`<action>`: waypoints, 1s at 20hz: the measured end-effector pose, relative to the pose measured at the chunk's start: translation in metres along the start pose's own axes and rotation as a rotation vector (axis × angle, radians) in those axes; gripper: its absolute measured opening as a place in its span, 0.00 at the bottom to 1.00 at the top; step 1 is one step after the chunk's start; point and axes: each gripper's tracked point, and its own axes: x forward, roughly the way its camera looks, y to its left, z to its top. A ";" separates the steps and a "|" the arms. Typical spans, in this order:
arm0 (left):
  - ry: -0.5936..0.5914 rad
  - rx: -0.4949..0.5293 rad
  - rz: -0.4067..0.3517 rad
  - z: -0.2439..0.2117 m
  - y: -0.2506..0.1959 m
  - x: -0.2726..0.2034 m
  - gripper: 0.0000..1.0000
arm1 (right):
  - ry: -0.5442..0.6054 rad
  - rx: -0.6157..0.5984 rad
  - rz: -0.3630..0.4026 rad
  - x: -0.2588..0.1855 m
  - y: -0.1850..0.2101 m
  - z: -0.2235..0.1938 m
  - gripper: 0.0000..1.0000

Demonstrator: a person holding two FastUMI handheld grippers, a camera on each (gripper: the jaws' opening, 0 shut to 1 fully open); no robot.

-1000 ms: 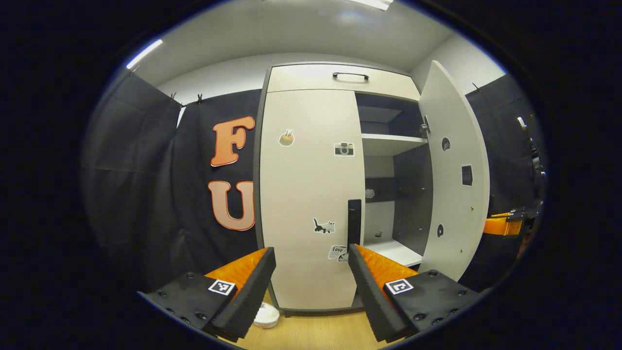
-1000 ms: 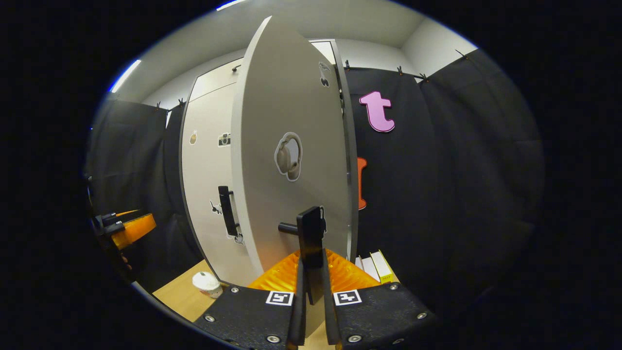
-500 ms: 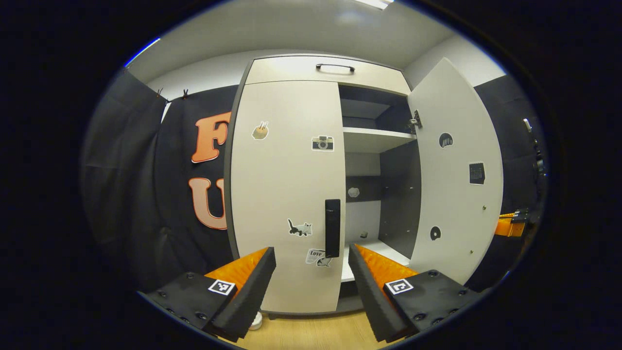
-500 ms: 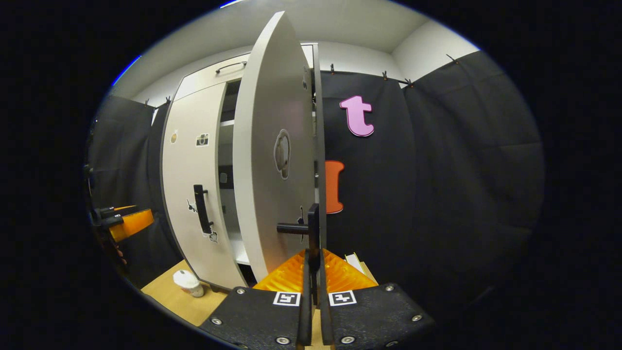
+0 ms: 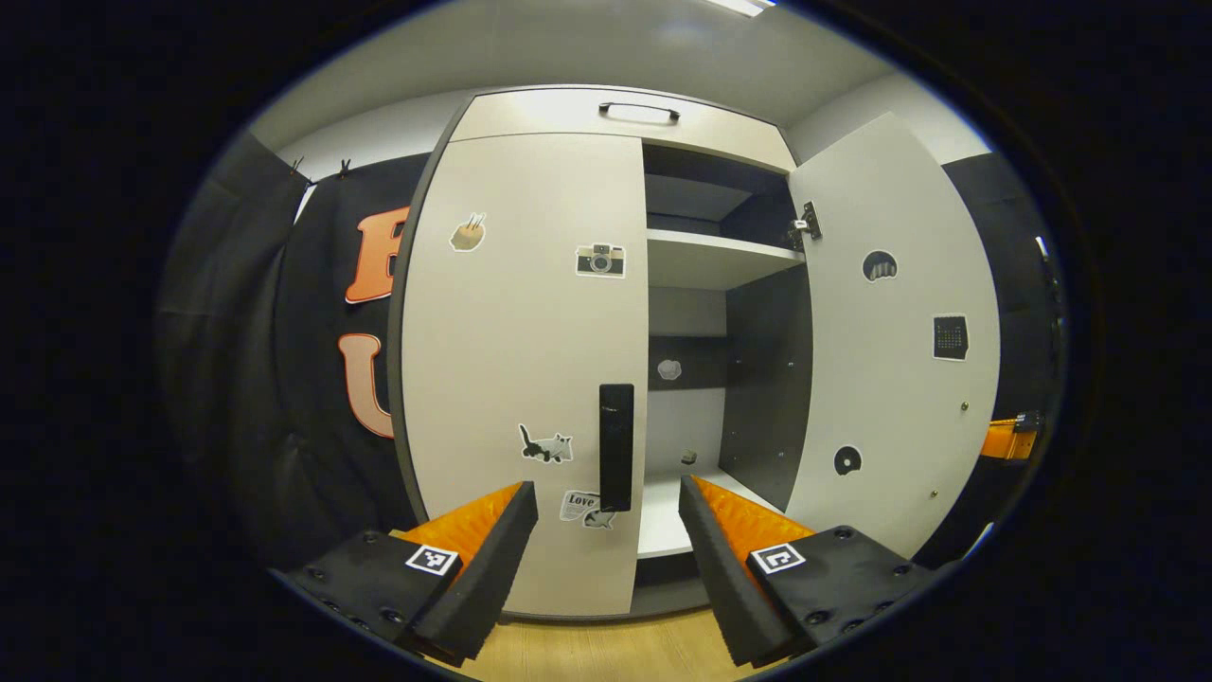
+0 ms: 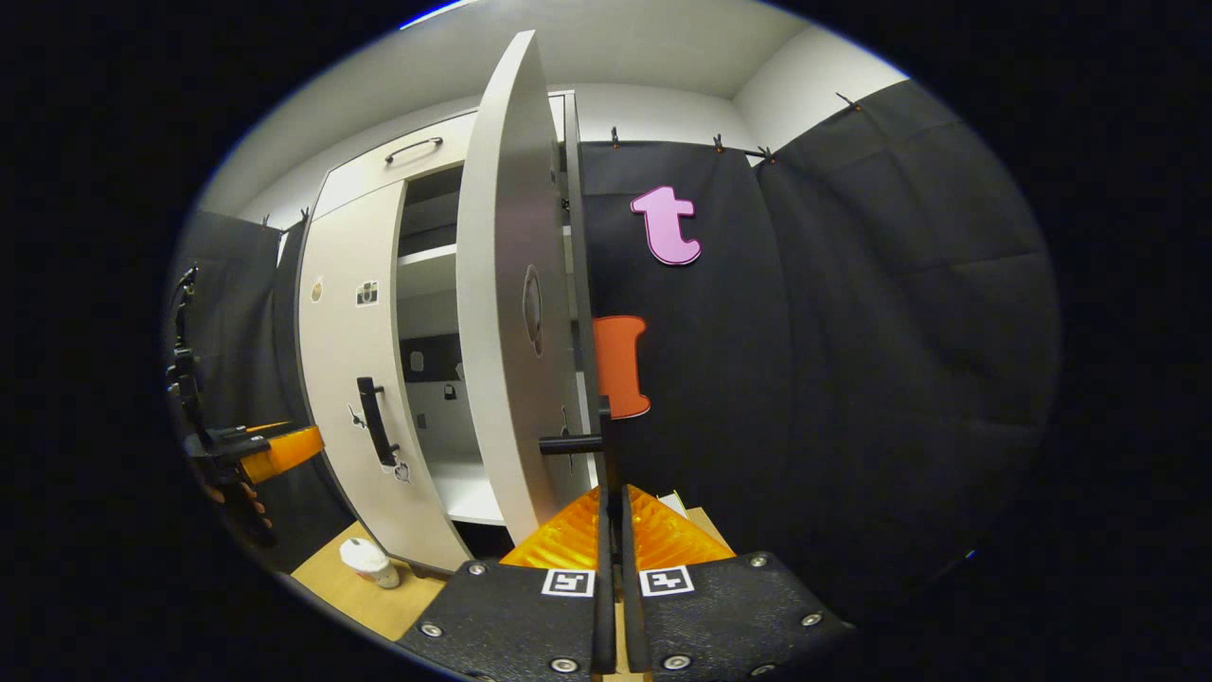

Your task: Open the right door of the double-door shoe cabinet with the right hand, and open the left door with the left hand.

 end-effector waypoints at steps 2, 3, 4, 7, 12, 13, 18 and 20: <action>0.010 -0.003 -0.005 -0.002 -0.003 0.015 0.97 | -0.012 -0.011 0.003 -0.006 -0.001 0.002 0.03; 0.014 0.000 -0.008 -0.002 -0.006 0.023 0.96 | -0.018 -0.009 0.008 -0.011 -0.002 0.005 0.03; 0.024 0.004 -0.010 -0.005 -0.007 0.030 0.96 | -0.031 0.000 0.009 -0.013 -0.005 0.008 0.05; 0.051 0.003 0.009 -0.015 -0.004 0.054 0.96 | -0.062 -0.004 -0.028 -0.026 -0.021 0.013 0.10; 0.084 0.016 0.040 -0.028 0.002 0.092 0.96 | -0.047 -0.026 -0.100 -0.038 -0.044 0.006 0.34; 0.088 0.018 0.050 -0.032 0.004 0.098 0.95 | -0.046 -0.029 -0.114 -0.040 -0.048 0.005 0.37; 0.111 0.018 0.094 -0.042 0.014 0.123 0.86 | -0.030 -0.037 -0.152 -0.044 -0.060 0.000 0.60; 0.112 0.014 0.098 -0.045 0.015 0.131 0.83 | -0.029 -0.040 -0.160 -0.044 -0.063 -0.001 0.63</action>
